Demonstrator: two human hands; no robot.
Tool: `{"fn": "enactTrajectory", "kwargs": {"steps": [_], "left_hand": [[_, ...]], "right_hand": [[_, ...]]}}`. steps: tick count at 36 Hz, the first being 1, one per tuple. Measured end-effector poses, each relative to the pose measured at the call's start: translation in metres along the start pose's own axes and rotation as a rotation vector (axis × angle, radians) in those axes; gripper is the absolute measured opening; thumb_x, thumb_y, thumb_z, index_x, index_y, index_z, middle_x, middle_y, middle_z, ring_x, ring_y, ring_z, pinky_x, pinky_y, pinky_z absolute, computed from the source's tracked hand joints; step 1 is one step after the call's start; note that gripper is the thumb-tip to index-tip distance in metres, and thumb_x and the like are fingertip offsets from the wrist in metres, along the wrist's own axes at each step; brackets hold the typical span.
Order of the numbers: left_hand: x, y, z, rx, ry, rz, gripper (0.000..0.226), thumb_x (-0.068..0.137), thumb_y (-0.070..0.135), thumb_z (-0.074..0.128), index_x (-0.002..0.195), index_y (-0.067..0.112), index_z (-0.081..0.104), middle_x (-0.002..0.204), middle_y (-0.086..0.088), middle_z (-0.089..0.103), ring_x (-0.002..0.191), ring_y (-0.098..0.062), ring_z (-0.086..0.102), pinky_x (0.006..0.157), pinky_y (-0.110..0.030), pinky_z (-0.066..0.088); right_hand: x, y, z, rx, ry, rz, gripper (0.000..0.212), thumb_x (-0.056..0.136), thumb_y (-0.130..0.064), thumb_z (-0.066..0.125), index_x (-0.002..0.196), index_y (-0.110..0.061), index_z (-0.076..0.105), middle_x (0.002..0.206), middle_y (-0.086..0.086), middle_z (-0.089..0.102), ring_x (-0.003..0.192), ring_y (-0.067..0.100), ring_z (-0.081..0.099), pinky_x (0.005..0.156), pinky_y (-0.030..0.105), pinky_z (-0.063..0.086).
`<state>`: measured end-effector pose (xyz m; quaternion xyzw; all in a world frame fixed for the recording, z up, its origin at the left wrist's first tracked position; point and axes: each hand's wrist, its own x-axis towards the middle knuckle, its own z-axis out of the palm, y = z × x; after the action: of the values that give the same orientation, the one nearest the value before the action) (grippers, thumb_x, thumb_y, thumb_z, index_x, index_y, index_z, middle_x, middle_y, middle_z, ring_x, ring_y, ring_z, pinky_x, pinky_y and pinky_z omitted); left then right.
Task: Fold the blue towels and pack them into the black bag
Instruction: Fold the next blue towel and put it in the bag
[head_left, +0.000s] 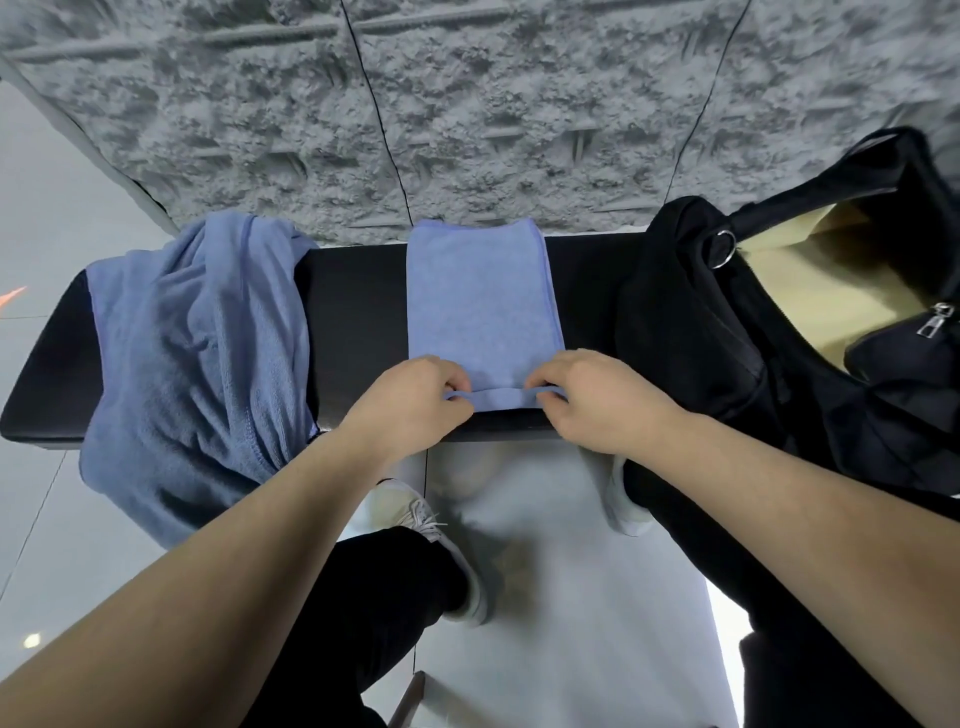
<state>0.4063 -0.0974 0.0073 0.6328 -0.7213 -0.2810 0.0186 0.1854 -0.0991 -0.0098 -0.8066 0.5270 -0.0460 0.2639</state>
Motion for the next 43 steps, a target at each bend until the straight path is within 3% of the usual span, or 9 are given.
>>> {"fn": "enactTrajectory", "kwargs": {"steps": [3,7,12,15,19,24,28,34,43], "left_hand": [[0.002,-0.004,-0.004,0.061,0.011,0.023,0.023,0.091,0.01,0.05,0.087,0.013,0.073,0.101,0.002,0.055,0.087,-0.022,0.059,0.081,-0.037,0.05],[0.0,-0.005,-0.005,0.1,0.047,0.061,0.026,0.089,0.005,0.049,0.09,0.015,0.072,0.102,0.001,0.056,0.091,-0.024,0.057,0.08,-0.035,0.048],[-0.001,0.003,-0.008,0.058,0.247,0.169,0.024,0.09,0.022,0.052,0.106,0.022,0.069,0.101,0.009,0.06,0.092,-0.019,0.051,0.081,-0.037,0.047],[0.0,0.005,-0.005,0.203,0.287,0.364,0.022,0.08,0.029,0.057,0.093,0.023,0.073,0.096,0.005,0.063,0.084,-0.025,0.055,0.069,-0.038,0.045],[0.007,0.001,0.002,0.265,0.24,0.456,0.016,0.08,0.023,0.062,0.088,0.019,0.075,0.085,0.002,0.065,0.073,-0.026,0.055,0.065,-0.039,0.05],[0.005,0.0,0.005,0.253,0.225,0.415,0.013,0.08,0.01,0.07,0.09,0.015,0.077,0.085,-0.003,0.071,0.069,-0.03,0.059,0.063,-0.043,0.054],[0.003,0.002,0.007,0.27,0.219,0.326,0.028,0.083,0.014,0.053,0.097,0.015,0.076,0.094,-0.007,0.072,0.078,-0.032,0.062,0.07,-0.044,0.053],[0.001,0.006,0.011,0.225,0.167,0.212,0.032,0.094,0.011,0.049,0.119,0.019,0.067,0.115,-0.003,0.065,0.098,-0.027,0.06,0.083,-0.041,0.05],[0.004,0.004,0.005,0.147,0.04,0.104,0.035,0.089,0.002,0.045,0.109,0.02,0.067,0.099,0.0,0.06,0.085,-0.024,0.059,0.077,-0.04,0.05]], "right_hand": [[0.001,-0.002,-0.006,0.033,-0.002,0.037,0.032,0.096,-0.015,0.047,0.119,-0.022,0.069,0.122,-0.004,0.063,0.114,0.016,0.055,0.098,0.028,0.043],[0.004,-0.006,-0.01,0.031,-0.015,0.089,0.032,0.095,-0.017,0.047,0.116,-0.026,0.07,0.121,-0.007,0.064,0.111,0.015,0.058,0.095,0.029,0.046],[0.009,-0.008,-0.011,0.026,-0.039,0.139,0.036,0.092,-0.016,0.046,0.116,-0.029,0.07,0.118,-0.007,0.067,0.103,0.019,0.061,0.087,0.033,0.051],[0.011,-0.007,-0.01,0.071,-0.026,0.173,0.035,0.091,-0.018,0.046,0.114,-0.033,0.069,0.108,-0.01,0.069,0.095,0.018,0.063,0.083,0.035,0.054],[0.014,-0.007,-0.011,0.164,-0.01,0.183,0.027,0.087,-0.014,0.048,0.097,-0.038,0.057,0.076,-0.018,0.056,0.083,0.017,0.06,0.072,0.034,0.052],[0.017,-0.006,-0.014,0.193,-0.034,0.205,0.024,0.085,-0.015,0.049,0.09,-0.037,0.057,0.075,-0.016,0.055,0.074,0.013,0.057,0.069,0.031,0.052],[0.017,-0.009,-0.016,0.109,-0.026,0.205,0.024,0.086,-0.018,0.049,0.094,-0.037,0.06,0.091,-0.014,0.062,0.085,0.017,0.059,0.075,0.032,0.052],[0.015,-0.009,-0.01,-0.206,0.134,0.066,0.022,0.097,-0.026,0.05,0.106,-0.034,0.069,0.11,-0.006,0.052,0.107,0.022,0.04,0.089,0.034,0.031],[0.016,-0.012,-0.002,-0.247,0.173,-0.12,0.031,0.085,0.001,0.052,0.102,-0.02,0.067,0.088,0.002,0.053,0.075,0.026,0.05,0.066,0.032,0.027]]}}
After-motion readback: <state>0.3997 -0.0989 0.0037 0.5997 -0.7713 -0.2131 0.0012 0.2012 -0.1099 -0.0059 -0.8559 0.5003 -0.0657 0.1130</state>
